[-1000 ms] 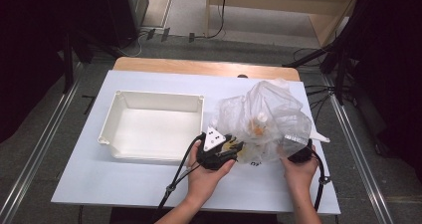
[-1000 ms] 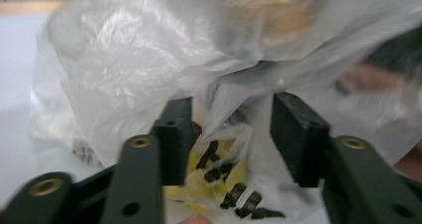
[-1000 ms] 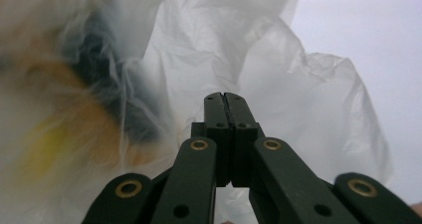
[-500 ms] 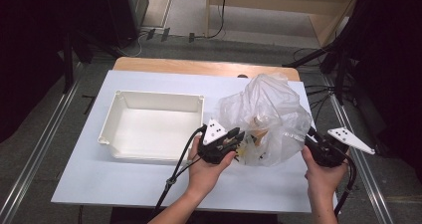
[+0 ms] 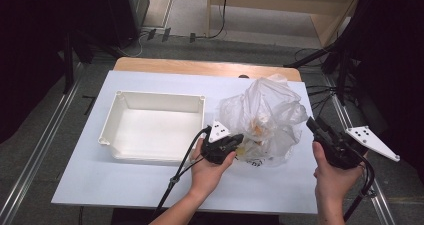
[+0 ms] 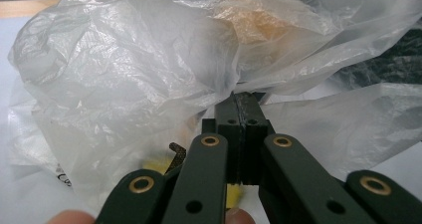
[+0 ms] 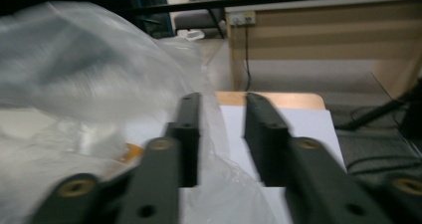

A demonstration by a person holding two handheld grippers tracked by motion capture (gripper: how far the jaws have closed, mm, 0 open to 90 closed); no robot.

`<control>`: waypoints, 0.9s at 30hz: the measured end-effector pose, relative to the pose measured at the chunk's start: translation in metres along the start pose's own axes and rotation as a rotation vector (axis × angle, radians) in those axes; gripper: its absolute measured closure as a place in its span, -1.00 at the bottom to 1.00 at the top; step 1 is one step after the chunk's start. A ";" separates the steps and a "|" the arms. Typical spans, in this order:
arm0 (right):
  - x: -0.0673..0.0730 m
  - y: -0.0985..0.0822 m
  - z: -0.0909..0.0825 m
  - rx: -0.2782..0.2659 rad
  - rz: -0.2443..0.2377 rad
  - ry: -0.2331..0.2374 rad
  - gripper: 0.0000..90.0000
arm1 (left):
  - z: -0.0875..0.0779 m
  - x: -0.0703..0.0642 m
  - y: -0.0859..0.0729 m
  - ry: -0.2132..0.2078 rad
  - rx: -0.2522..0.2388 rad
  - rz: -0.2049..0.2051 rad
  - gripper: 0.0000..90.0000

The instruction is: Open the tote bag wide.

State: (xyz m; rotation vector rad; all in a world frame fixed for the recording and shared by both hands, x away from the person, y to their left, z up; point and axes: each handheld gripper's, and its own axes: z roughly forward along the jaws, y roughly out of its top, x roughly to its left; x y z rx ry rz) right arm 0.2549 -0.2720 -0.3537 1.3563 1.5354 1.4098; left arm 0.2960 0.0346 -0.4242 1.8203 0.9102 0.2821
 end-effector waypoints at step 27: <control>0.016 -0.059 0.054 0.156 -0.023 0.071 0.70 | -0.014 0.000 0.002 -0.015 -0.086 -0.013 0.40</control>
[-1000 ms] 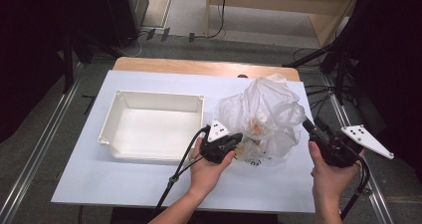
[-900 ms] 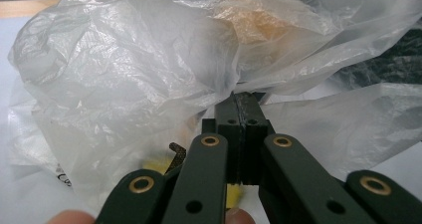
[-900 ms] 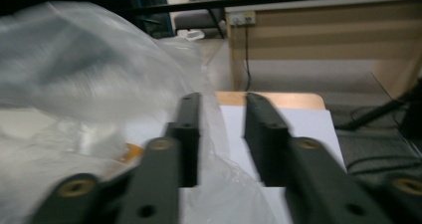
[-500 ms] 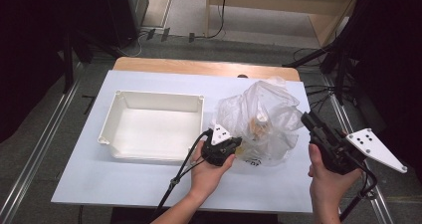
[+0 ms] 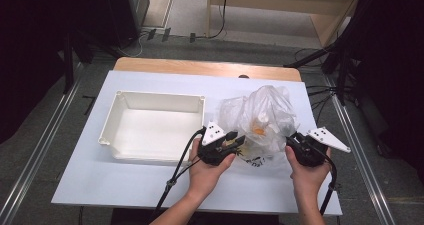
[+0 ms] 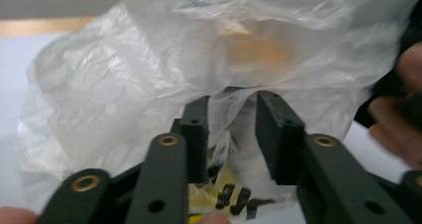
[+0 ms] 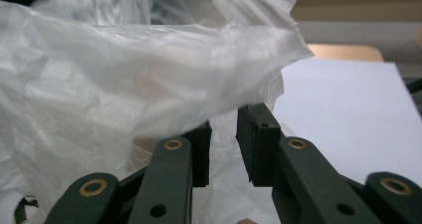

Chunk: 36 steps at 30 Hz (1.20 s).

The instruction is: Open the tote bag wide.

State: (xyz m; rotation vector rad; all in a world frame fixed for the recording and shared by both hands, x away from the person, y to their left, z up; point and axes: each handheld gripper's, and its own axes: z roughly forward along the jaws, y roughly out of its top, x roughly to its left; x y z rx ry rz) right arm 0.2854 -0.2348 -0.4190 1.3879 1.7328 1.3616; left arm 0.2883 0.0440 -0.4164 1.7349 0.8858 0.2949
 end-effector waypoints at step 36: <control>-0.004 -0.025 0.021 0.077 0.002 -0.003 0.68 | 0.004 0.014 0.009 0.107 0.031 -0.023 0.88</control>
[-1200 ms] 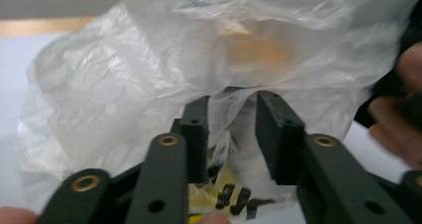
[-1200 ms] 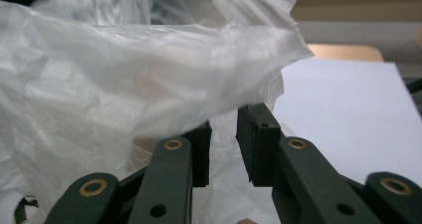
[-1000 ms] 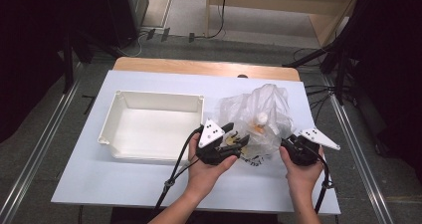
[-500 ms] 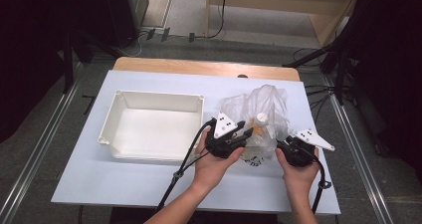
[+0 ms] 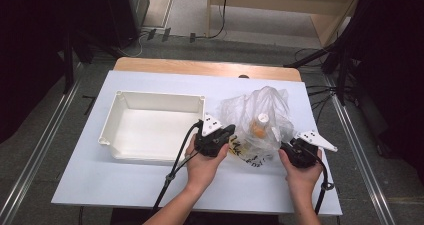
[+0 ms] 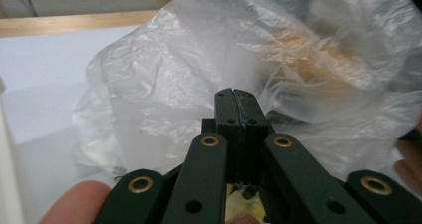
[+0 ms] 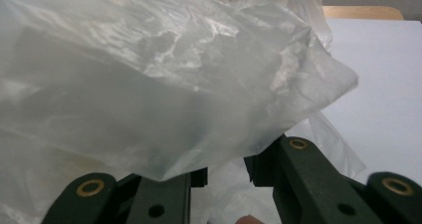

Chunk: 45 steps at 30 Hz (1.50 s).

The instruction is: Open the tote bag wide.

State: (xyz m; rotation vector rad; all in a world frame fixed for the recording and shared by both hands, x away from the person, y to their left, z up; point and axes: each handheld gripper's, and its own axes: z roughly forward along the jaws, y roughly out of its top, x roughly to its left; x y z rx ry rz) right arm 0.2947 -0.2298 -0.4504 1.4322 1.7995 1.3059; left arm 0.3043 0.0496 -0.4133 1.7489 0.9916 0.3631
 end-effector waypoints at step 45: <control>-0.013 -0.013 0.013 0.098 0.028 -0.029 1.00 | 0.025 -0.024 -0.049 0.153 0.208 0.190 1.00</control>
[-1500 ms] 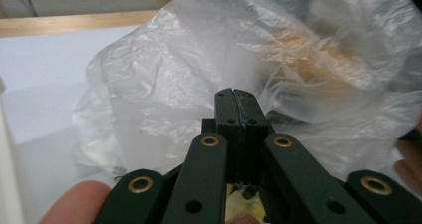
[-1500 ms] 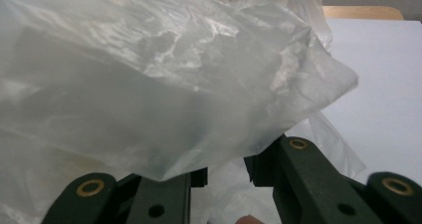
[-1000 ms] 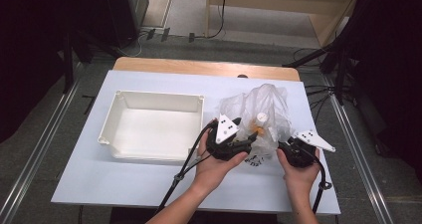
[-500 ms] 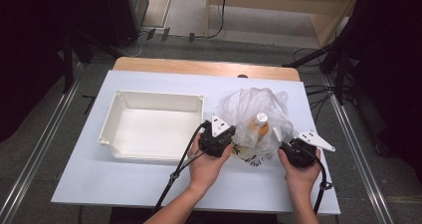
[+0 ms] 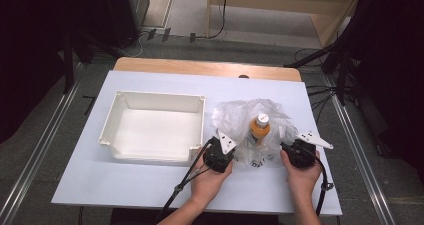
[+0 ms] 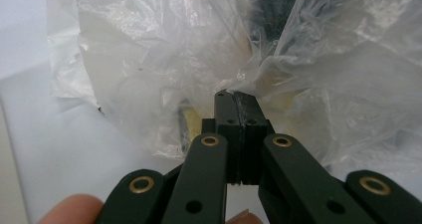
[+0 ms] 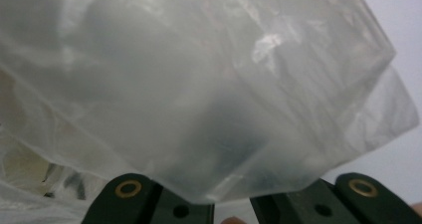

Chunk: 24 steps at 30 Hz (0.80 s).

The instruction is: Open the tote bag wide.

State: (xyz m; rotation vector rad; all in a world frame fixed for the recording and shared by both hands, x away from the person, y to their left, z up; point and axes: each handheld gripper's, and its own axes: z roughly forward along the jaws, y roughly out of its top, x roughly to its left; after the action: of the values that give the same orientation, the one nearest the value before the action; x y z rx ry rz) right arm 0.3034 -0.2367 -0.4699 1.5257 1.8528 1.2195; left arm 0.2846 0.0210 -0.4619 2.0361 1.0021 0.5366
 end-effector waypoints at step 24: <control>-0.011 -0.003 -0.002 0.023 0.056 -0.029 1.00 | -0.050 0.004 -0.010 -0.118 -0.186 -0.064 0.04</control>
State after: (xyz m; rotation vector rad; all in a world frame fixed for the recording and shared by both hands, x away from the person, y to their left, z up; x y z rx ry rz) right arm 0.3036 -0.2480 -0.4741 1.6090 1.8225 1.1981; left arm 0.2500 0.0513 -0.4404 1.8428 0.9095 0.4534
